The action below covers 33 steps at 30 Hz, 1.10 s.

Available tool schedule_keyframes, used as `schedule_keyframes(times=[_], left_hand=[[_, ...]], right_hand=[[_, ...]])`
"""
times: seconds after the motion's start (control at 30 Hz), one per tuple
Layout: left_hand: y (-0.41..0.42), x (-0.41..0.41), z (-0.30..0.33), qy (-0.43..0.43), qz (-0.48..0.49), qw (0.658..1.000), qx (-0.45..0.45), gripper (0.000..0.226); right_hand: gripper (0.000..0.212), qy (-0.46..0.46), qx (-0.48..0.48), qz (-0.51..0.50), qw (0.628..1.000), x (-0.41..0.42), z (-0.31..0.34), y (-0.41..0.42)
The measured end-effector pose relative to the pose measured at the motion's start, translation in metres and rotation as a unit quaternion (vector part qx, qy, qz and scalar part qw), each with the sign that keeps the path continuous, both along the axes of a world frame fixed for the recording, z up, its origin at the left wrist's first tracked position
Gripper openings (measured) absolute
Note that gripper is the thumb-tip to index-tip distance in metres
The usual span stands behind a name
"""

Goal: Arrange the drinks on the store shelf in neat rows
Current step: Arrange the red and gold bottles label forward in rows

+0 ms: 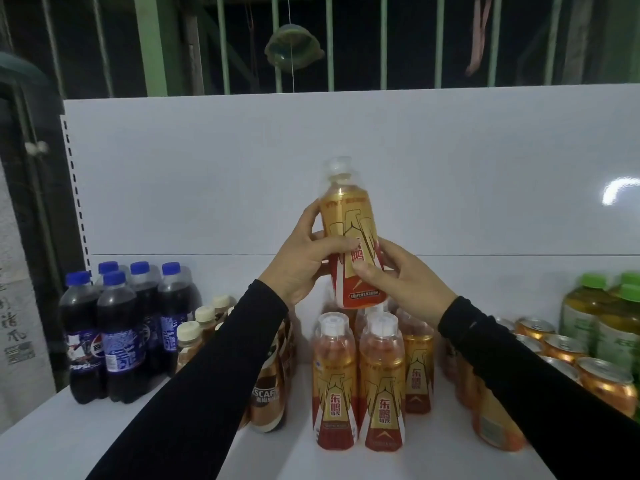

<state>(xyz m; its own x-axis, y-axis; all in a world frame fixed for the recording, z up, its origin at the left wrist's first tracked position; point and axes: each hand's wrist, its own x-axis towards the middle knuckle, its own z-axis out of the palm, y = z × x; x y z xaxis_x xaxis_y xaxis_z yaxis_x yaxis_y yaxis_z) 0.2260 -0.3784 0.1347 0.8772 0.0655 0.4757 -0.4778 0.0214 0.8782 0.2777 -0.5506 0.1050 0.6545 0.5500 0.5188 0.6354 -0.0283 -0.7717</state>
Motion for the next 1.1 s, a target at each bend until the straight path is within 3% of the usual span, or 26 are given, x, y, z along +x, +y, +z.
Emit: schedule_keyframes(times=[0.1, 0.27, 0.5, 0.93, 1.1], left_hand=[[0.000, -0.001, 0.003, -0.035, -0.029, 0.998, 0.034, 0.078], [-0.001, -0.008, 0.007, -0.094, 0.017, 0.990, 0.101, 0.055], [0.004, -0.010, -0.008, -0.093, 0.025, 0.985, 0.140, 0.068], [0.004, -0.009, -0.009, -0.098, 0.023, 0.985, 0.142, 0.068], [0.007, -0.007, -0.005, -0.099, 0.050, 0.986, 0.126, 0.055]], right_hand=[[0.048, -0.003, 0.014, 0.015, 1.000, 0.002, 0.000, -0.003], [0.069, -0.061, 0.038, -0.080, 0.994, 0.015, -0.014, -0.004], [0.067, -0.132, 0.048, -0.181, 0.973, 0.022, -0.021, -0.003], [0.068, -0.143, 0.050, -0.181, 0.972, 0.027, -0.024, -0.002], [0.065, -0.112, 0.047, -0.132, 0.984, 0.028, -0.023, -0.003]])
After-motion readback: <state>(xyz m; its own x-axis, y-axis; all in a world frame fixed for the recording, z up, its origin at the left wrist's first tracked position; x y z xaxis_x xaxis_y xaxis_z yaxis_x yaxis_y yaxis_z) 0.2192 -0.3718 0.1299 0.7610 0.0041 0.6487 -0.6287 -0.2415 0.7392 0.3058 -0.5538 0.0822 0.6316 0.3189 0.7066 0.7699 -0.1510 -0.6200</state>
